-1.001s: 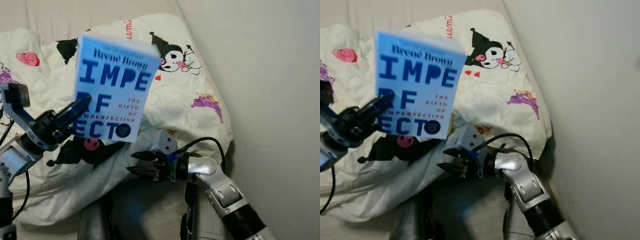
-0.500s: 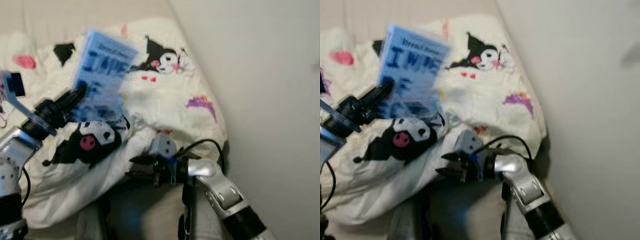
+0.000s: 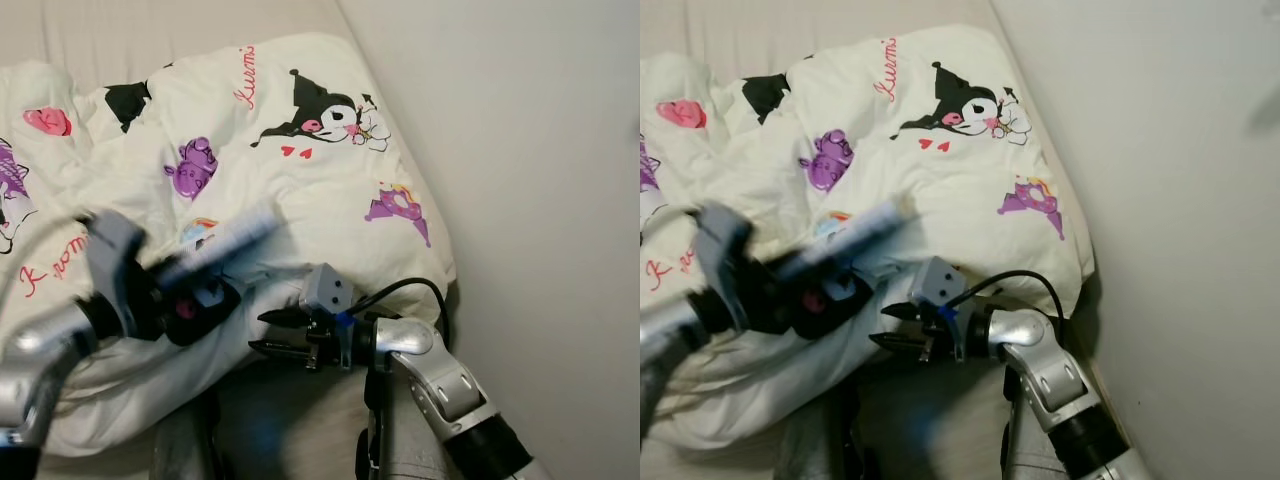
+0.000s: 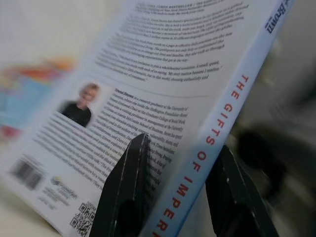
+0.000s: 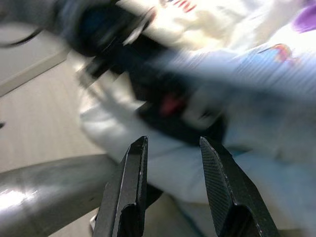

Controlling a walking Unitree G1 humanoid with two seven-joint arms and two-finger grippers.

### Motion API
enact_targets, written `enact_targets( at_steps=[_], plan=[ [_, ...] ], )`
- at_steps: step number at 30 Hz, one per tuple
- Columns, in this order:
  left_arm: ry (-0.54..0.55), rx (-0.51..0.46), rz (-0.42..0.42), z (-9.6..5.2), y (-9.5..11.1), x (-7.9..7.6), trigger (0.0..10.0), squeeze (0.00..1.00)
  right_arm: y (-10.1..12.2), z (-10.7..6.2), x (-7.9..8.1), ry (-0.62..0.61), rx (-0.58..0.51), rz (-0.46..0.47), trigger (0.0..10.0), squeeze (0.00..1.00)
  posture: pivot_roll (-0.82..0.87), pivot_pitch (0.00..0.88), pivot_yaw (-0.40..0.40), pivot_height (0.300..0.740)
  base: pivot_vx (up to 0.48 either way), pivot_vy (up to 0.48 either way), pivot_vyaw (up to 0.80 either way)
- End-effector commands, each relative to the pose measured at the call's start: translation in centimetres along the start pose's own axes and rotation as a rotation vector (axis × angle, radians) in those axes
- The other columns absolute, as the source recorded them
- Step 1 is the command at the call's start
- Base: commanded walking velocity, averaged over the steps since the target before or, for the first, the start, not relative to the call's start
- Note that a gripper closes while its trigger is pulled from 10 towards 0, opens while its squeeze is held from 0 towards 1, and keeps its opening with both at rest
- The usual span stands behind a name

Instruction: Clean up the room

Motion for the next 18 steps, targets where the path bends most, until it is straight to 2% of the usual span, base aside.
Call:
enact_targets(
  at_steps=[1, 3, 4, 5, 6, 8, 9, 10, 11, 12, 14, 15, 17, 18],
  plan=[
    [-0.106, 0.186, -0.038, -0.5, -4.7, -2.5, 0.0, 0.00, -0.3, -0.4, -1.8, -0.122, 0.004, 0.004, 10.0, 0.00, 0.02, 0.342, -0.053, 0.546, 0.000, 0.000, 0.00],
    [-0.106, 0.186, -0.038, -0.5, -4.7, -2.5, 0.0, 0.00, -0.3, -0.4, -1.8, -0.122, 0.004, 0.004, 10.0, 0.00, 0.02, 0.342, -0.053, 0.546, 0.000, 0.000, 0.00],
    [-0.119, 0.237, -0.034, -1.0, -6.1, -3.1, 0.0, 0.00, -0.1, -0.6, -2.7, -0.172, 0.003, 0.002, 10.0, 0.00, 0.02, 0.344, -0.053, 0.546, 0.000, 0.000, 0.00],
    [-0.119, 0.237, -0.034, -1.0, -6.1, -3.1, 0.0, 0.00, -0.1, -0.6, -2.7, -0.172, 0.003, 0.002, 10.0, 0.00, 0.02, 0.344, -0.053, 0.546, 0.000, 0.000, 0.00],
    [-0.143, 0.290, -0.044, -1.5, -7.5, -3.8, 0.0, 0.00, 0.0, -0.9, -3.8, -0.226, 0.000, 0.004, 10.0, 0.00, 0.02, 0.346, -0.053, 0.546, 0.000, 0.000, 0.00],
    [-0.143, 0.290, -0.044, -1.5, -7.5, -3.8, 0.0, 0.00, 0.0, -0.9, -3.8, -0.226, 0.000, 0.004, 10.0, 0.00, 0.02, 0.346, -0.053, 0.546, 0.000, 0.000, 0.00],
    [-0.178, 0.320, -0.065, -2.1, -8.4, -4.9, 0.0, 0.00, 0.2, -1.3, -5.0, -0.278, -0.002, -0.001, 10.0, 0.00, 0.02, 0.347, -0.055, 0.546, 0.000, 0.000, 0.00],
    [-0.178, 0.320, -0.065, -2.1, -8.4, -4.9, 0.0, 0.00, 0.2, -1.3, -5.0, -0.278, -0.002, -0.001, 10.0, 0.00, 0.02, 0.347, -0.055, 0.546, 0.000, 0.000, 0.00],
    [-0.221, 0.319, -0.104, -2.4, -8.3, -6.2, 0.0, 0.00, 0.6, -1.8, -6.1, -0.322, -0.010, -0.003, 10.0, 0.00, 0.03, 0.347, -0.054, 0.546, 0.000, 0.000, 0.00],
    [-0.221, 0.319, -0.104, -2.4, -8.3, -6.2, 0.0, 0.00, 0.6, -1.8, -6.1, -0.322, -0.010, -0.003, 10.0, 0.00, 0.03, 0.347, -0.054, 0.546, 0.000, 0.000, 0.00],
    [-0.365, 0.297, -0.191, -2.6, -6.6, -9.5, 0.0, 0.00, 1.4, -2.6, -8.3, -0.402, -0.034, -0.007, 10.0, 0.00, 0.03, 0.349, -0.053, 0.546, 0.000, 0.000, 0.00],
    [-0.365, 0.297, -0.191, -2.6, -6.6, -9.5, 0.0, 0.00, 1.4, -2.6, -8.3, -0.402, -0.034, -0.007, 10.0, 0.00, 0.03, 0.349, -0.053, 0.546, 0.000, 0.000, 0.00],
    [-0.467, 0.273, -0.256, -2.8, -4.7, -11.6, 0.0, 0.00, 1.9, -3.1, -9.6, -0.450, -0.050, -0.003, 10.0, 0.00, 0.03, 0.351, -0.051, 0.546, 0.000, 0.000, 0.00],
    [-0.467, 0.273, -0.256, -2.8, -4.7, -11.6, 0.0, 0.00, 1.9, -3.1, -9.6, -0.450, -0.050, -0.003, 10.0, 0.00, 0.03, 0.351, -0.051, 0.546, 0.000, 0.000, 0.00]
  ],
)
Point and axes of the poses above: a point about 5 cm out from each wrist's last joint towards the gripper, its own z axis pointing out of the wrist towards the gripper, its own y axis along the axis of the wrist's last joint, x = y × z, the point moved 2 cm from there along z, pointing out of the wrist towards the gripper, and after that the axes turned 13 degrees about -z, right-handed, at the moved point
